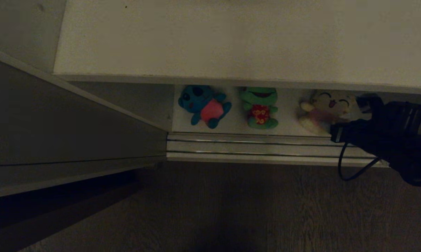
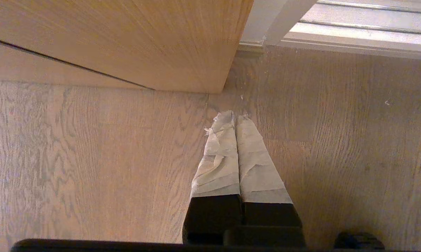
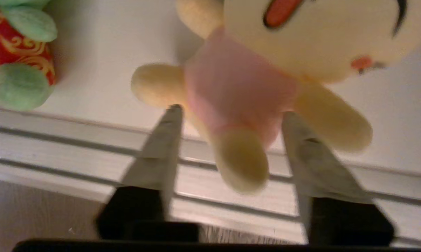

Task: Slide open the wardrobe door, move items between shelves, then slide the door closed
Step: Place the pink doll on the lower shelf, then close the door

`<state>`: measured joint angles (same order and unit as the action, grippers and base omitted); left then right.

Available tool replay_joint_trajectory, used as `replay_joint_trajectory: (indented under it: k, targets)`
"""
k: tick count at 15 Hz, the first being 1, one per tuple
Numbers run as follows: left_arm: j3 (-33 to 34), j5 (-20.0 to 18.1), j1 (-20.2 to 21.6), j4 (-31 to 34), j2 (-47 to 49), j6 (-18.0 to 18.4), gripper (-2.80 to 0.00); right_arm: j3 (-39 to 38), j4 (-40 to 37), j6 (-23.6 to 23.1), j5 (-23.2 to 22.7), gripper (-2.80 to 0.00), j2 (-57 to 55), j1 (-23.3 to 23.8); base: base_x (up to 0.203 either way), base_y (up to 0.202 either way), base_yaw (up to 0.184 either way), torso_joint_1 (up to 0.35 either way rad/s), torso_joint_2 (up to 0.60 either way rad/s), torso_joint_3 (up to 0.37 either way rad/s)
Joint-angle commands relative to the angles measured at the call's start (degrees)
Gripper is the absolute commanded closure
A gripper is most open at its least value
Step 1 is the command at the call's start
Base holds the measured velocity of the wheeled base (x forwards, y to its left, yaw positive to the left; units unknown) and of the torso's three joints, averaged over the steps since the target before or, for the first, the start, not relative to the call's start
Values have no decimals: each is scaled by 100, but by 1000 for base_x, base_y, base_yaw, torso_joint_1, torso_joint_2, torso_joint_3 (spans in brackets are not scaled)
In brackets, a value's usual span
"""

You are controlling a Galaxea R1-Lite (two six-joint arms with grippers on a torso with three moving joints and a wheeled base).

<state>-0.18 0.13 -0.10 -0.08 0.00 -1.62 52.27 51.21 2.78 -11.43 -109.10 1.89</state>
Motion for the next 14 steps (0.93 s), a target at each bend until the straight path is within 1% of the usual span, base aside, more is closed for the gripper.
replay_joint_trajectory:
  k: [1, 8, 11, 14]
  targets:
    - [1, 4, 1, -1, 0, -5, 0, -142, 46, 11, -8, -280, 219, 4, 0, 0, 0, 0, 0, 0]
    - [1, 4, 1, -1, 0, -5, 0, -732, -5, -54, -62, -280, 816, 33, 0, 0, 0, 0, 0, 0]
    - [1, 4, 1, -1, 0, -5, 0, -1184, -24, -107, -359, -280, 1124, 31, 0, 0, 0, 0, 0, 0]
    - [1, 4, 1, -1, 0, -5, 0, -1684, -48, -103, -452, -280, 1357, 8, 0, 0, 0, 0, 0, 0]
